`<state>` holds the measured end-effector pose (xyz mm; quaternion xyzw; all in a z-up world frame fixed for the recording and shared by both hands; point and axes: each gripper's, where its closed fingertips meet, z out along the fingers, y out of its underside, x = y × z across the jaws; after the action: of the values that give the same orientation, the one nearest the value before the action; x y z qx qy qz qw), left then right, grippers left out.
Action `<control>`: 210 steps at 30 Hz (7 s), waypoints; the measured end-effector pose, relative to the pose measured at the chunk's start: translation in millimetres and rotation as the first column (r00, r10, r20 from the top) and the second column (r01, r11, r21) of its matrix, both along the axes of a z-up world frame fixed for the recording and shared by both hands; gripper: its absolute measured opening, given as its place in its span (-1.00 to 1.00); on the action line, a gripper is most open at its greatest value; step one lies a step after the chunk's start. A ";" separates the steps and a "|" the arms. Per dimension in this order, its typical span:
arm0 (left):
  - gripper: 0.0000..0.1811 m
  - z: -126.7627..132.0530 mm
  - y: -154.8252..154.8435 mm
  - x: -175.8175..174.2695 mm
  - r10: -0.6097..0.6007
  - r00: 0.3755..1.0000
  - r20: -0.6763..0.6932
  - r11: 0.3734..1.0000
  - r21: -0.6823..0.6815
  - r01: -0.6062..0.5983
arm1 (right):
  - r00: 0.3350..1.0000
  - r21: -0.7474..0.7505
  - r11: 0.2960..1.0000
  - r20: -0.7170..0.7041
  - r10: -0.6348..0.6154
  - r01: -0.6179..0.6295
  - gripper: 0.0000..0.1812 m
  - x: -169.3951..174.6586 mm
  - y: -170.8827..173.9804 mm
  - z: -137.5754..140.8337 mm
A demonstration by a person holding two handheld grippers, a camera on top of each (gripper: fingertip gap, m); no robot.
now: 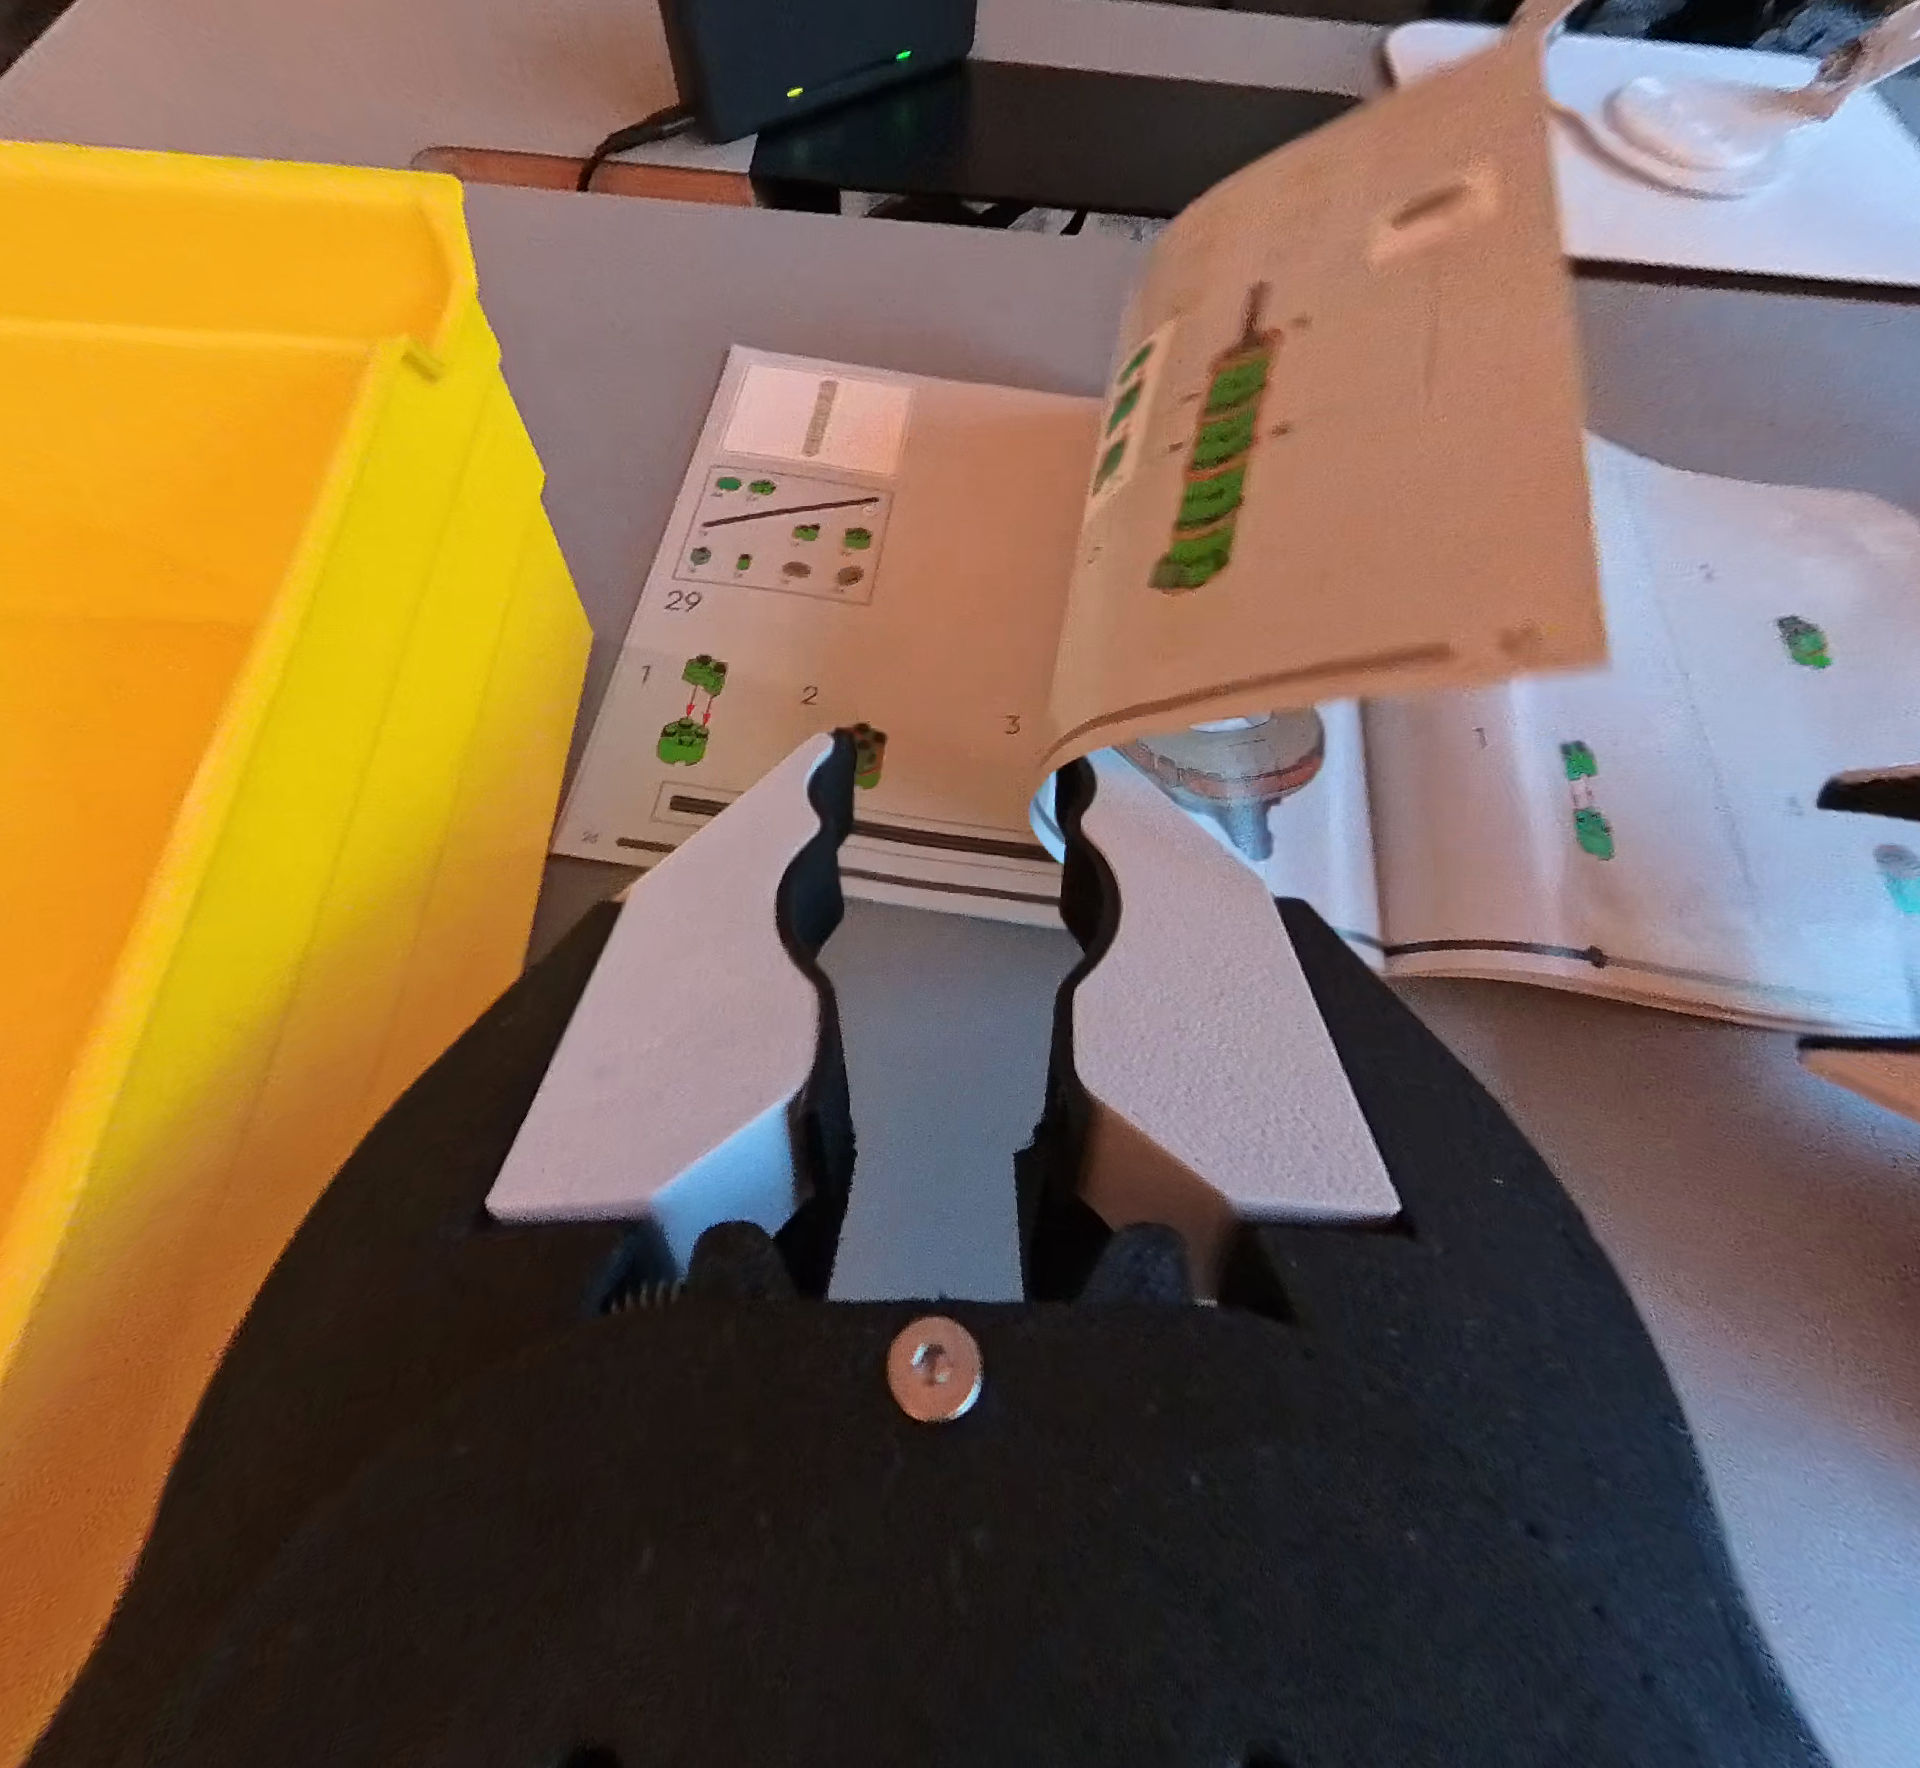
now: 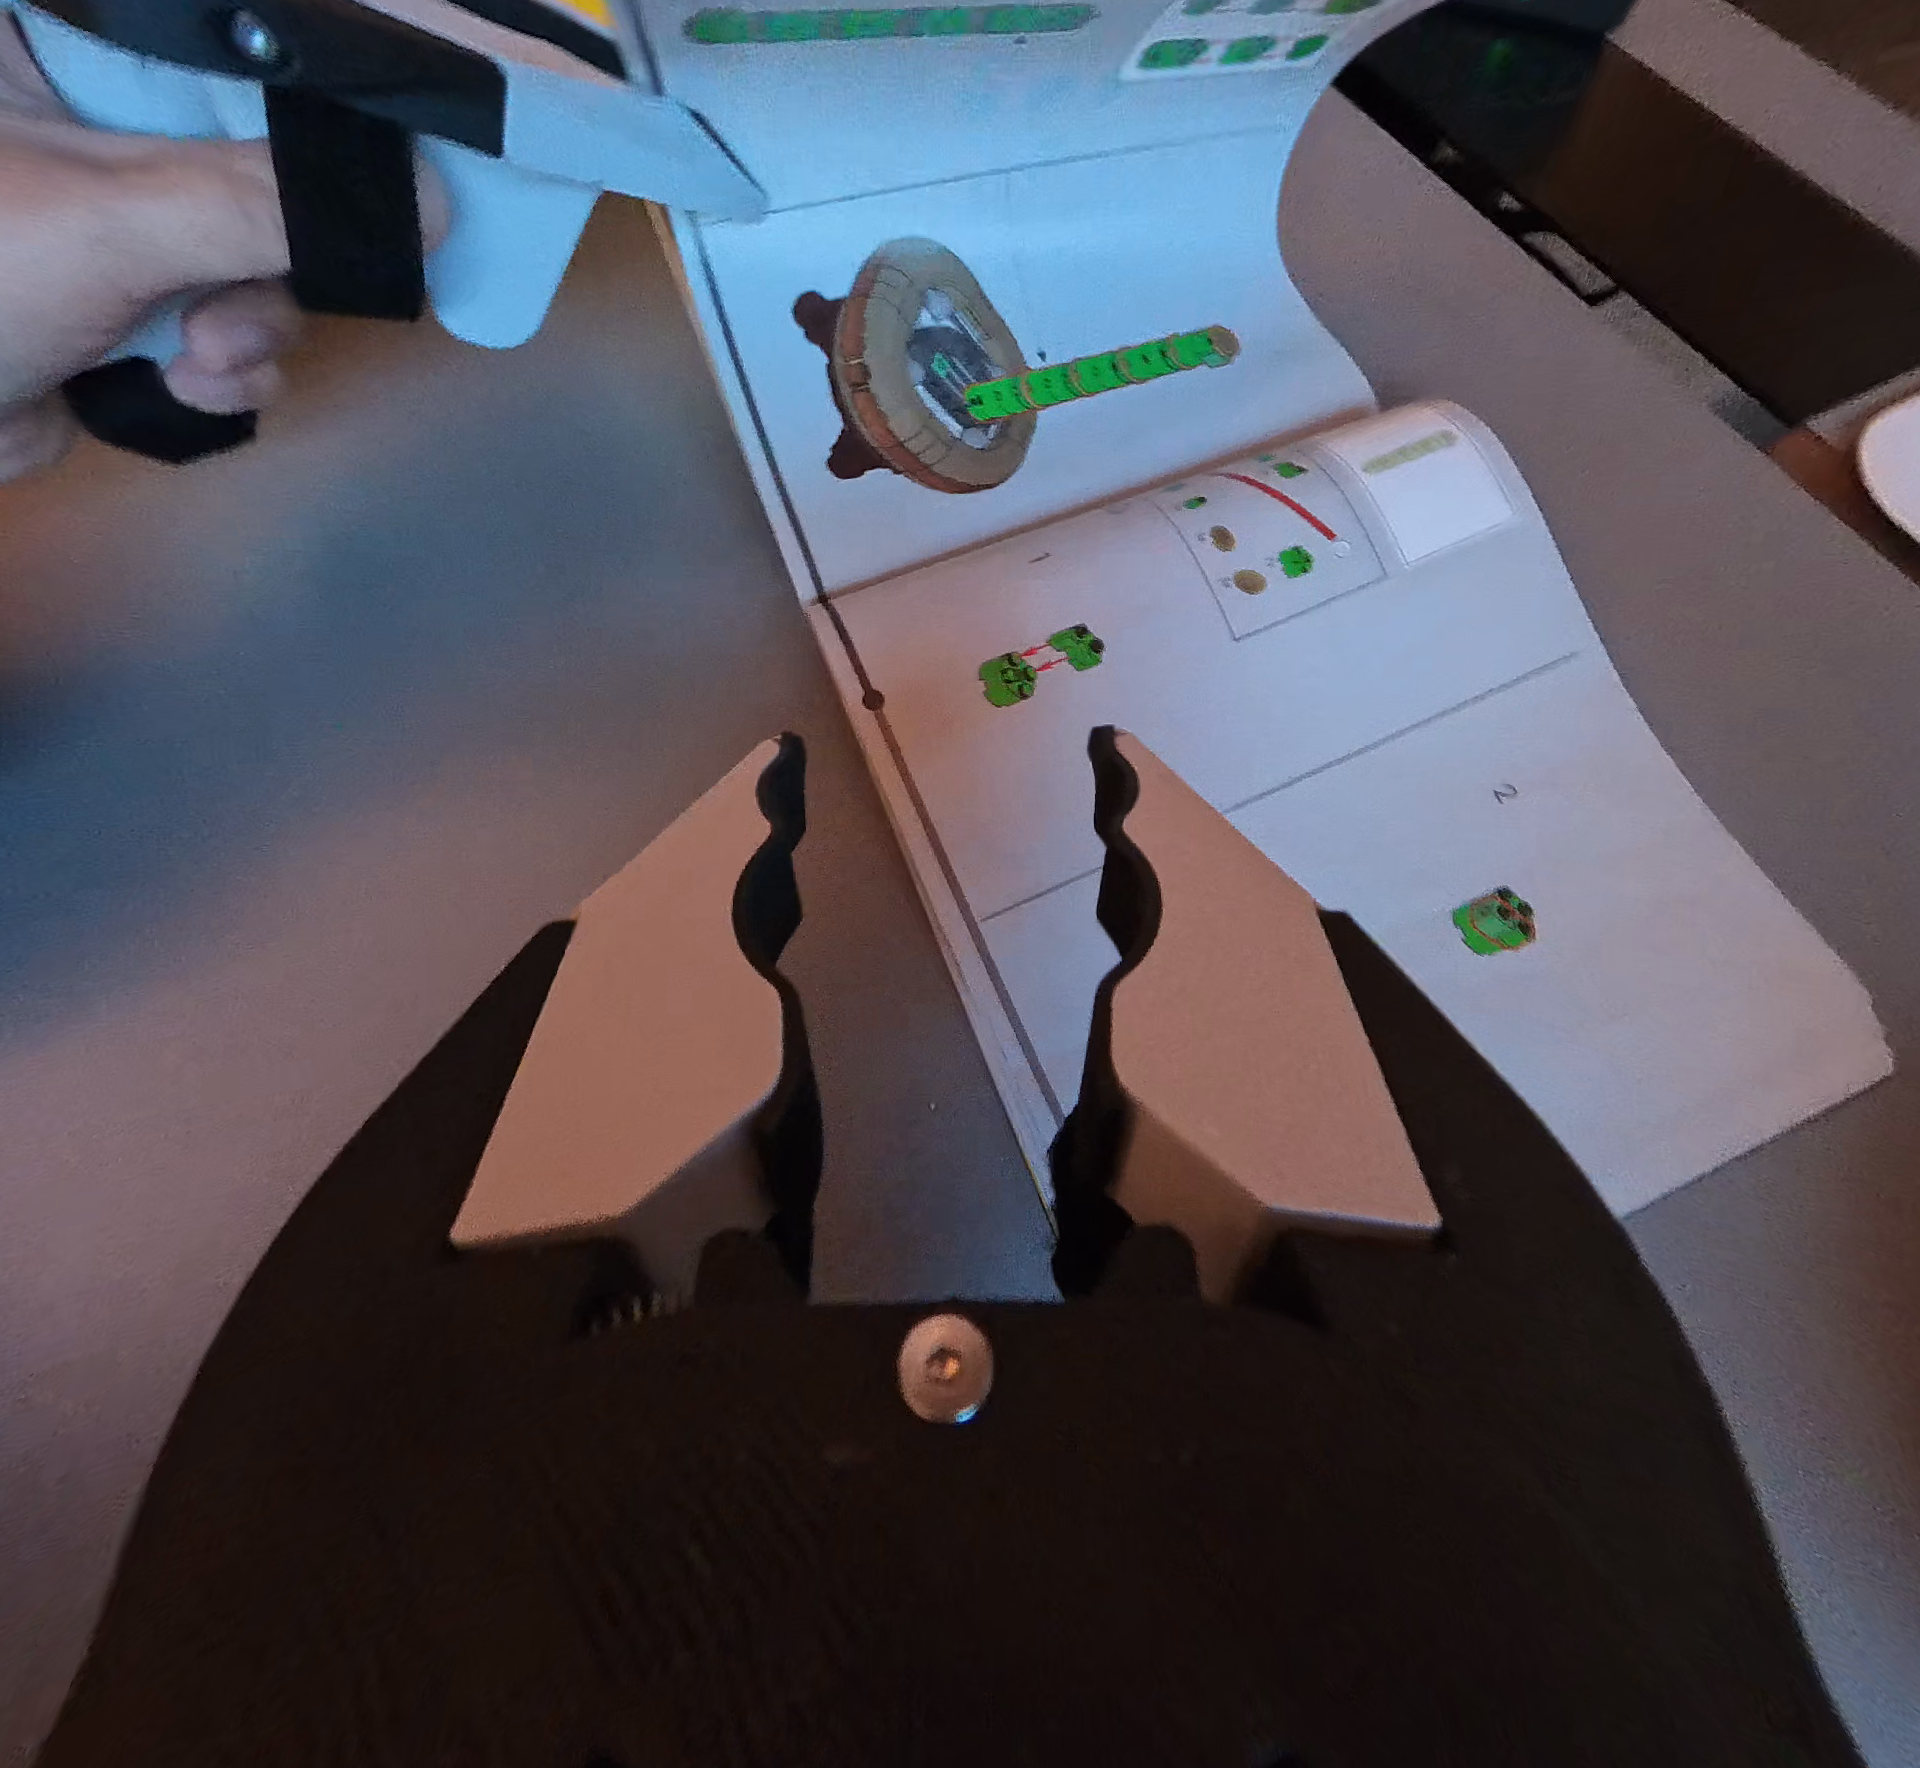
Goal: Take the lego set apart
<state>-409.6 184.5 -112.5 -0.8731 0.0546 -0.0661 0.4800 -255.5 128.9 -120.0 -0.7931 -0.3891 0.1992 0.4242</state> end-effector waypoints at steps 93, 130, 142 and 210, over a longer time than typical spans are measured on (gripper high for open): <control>-0.05 11.4 -129.6 340.3 -0.873 0.458 -0.170 0.412 0.246 0.877 | 0.951 0.057 0.982 -0.267 -0.157 0.178 -0.84 166.1 -75.3 29.3; -0.24 8.9 -135.1 335.7 -0.901 0.433 -0.012 0.422 0.204 0.883 | 0.951 0.074 0.978 -0.259 -0.172 0.197 -0.86 167.1 -74.9 31.0; -0.28 9.2 -136.3 337.0 -0.900 0.435 0.005 0.427 0.200 0.882 | 0.908 0.012 0.976 -0.371 -0.196 0.215 -0.85 170.0 -76.2 31.7; -0.38 7.1 -131.8 310.9 -0.887 0.454 0.085 0.462 0.170 0.870 | 0.745 -0.267 0.758 -0.171 -0.645 0.595 -0.84 327.2 -149.8 -5.9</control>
<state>-98.7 52.7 -105.4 -0.6853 0.4617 -0.3716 0.4233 71.8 -20.9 -125.9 -0.8828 -0.0230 0.1825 0.4322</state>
